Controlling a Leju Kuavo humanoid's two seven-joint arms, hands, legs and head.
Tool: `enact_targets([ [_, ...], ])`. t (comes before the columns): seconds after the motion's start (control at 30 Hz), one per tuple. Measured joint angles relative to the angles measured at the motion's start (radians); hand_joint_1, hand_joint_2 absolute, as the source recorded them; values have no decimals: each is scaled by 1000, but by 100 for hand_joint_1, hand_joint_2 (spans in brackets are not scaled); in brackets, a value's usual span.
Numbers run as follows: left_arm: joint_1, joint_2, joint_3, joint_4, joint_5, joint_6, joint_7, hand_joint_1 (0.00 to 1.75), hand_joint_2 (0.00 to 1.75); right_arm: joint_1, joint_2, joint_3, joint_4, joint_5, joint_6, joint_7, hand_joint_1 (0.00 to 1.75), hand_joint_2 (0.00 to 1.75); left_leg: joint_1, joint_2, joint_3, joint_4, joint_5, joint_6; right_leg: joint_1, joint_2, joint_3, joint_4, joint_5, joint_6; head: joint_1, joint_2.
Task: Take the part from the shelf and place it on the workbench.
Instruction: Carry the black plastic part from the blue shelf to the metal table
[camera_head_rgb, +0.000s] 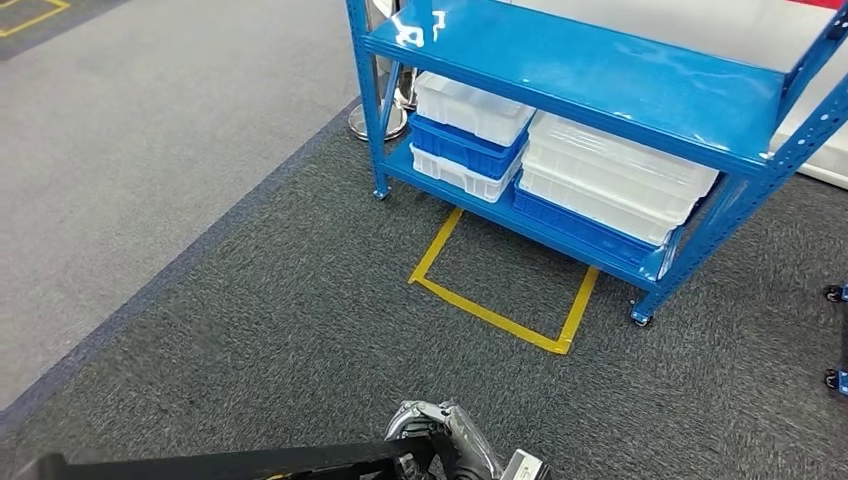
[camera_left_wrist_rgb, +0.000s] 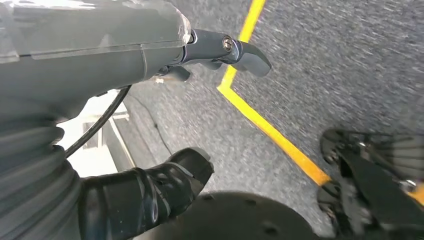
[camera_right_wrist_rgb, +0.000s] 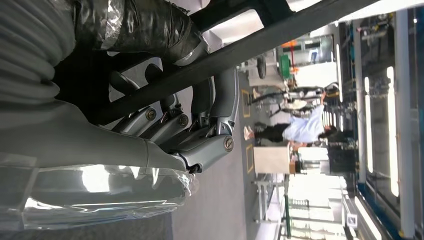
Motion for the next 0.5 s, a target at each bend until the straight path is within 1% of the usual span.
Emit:
enact_targets([
  [0.03, 1, 0, 0, 0, 1, 1, 5, 0, 175, 1, 0, 1, 0, 0, -2, -2, 175, 175, -3, -6, -2, -4, 2, 3, 1, -9, 1, -2, 1, 4, 0, 0],
  [0.07, 2, 0, 0, 0, 2, 3, 12, 0, 175, 3, 0, 2, 0, 1, -5, -5, 175, 175, -2, -16, 0, -10, 6, 8, 2, -16, 3, -5, 2, 9, 0, 0],
  [0.1, 4, 0, -1, 0, 4, 6, 18, 0, 175, 3, -1, 5, 0, 1, -9, -9, 175, 175, 1, -24, 3, -19, 12, 11, 1, -9, 6, -4, -1, 14, 0, 0],
  [0.13, 5, 0, -1, 0, 5, 8, 22, 0, 175, 4, -1, 8, 0, 1, -13, -14, 175, 175, 5, -32, 7, -29, 19, 17, 0, 11, 2, 10, -15, 19, 1, 0],
  [0.17, 5, 0, -1, 0, 6, 10, 25, 0, 175, 5, -2, 12, 1, 1, -16, -18, 175, 175, 9, -40, 11, -38, 26, 21, -2, 38, -11, 44, -39, 24, 1, 0],
  [0.2, 4, -1, -2, 0, 7, 12, 26, 0, 175, 6, -3, 15, 3, 1, -18, -22, 175, 175, 11, -47, 9, -41, 30, 24, -6, 67, -35, 98, -72, 28, 2, 0],
  [0.23, 4, -1, -2, 0, 7, 14, 27, 0, 175, 8, -3, 17, 5, 1, -19, -24, 175, 175, 12, -56, 6, -40, 31, 27, -8, 85, -65, 163, -106, 30, 1, 0],
  [0.27, 3, -1, -3, 0, 7, 15, 27, 0, 175, 9, -4, 19, 8, 0, -19, -25, 175, 175, 12, -66, 2, -38, 32, 27, -10, 91, -92, 219, -128, 32, 2, 0],
  [0.3, 3, -2, -4, 0, 8, 16, 27, 0, 175, 9, -6, 20, 12, 0, -20, -25, 175, 175, 13, -78, 0, -35, 32, 27, -12, 94, -106, 249, -131, 34, 1, 0],
  [0.33, 4, -2, -5, 0, 8, 17, 27, 0, 175, 9, -7, 22, 15, 0, -21, -26, 175, 175, 13, -90, -2, -31, 31, 26, -14, 95, -102, 241, -114, 36, 1, 0],
  [0.37, 4, -2, -5, 0, 9, 17, 27, 0, 175, 9, -8, 23, 17, 0, -22, -26, 175, 175, 14, -103, -3, -26, 30, 23, -17, 99, -80, 198, -81, 37, 1, 0],
  [0.4, 4, -3, -6, 0, 11, 18, 28, 0, 175, 8, -9, 25, 18, -1, -22, -26, 175, 175, 15, -115, -4, -20, 27, 19, -21, 115, -49, 133, -47, 38, 1, 0],
  [0.43, 3, -4, -6, 0, 13, 18, 29, 0, 175, 7, -10, 27, 20, -1, -23, -27, 175, 175, 15, -127, -9, -10, 24, 13, -24, 138, -21, 73, -23, 38, 2, 0],
  [0.47, 2, -4, -6, 0, 16, 19, 30, 0, 175, 6, -11, 28, 22, -2, -24, -28, 175, 175, 14, -137, -14, -2, 22, 7, -27, 156, -4, 33, -10, 36, 1, 0],
  [0.5, 2, -4, -6, 0, 18, 20, 30, 0, 175, 5, -12, 30, 24, -2, -25, -28, 175, 175, 14, -146, -21, 3, 21, 0, -26, 170, 2, 14, -9, 33, 2, 0],
])
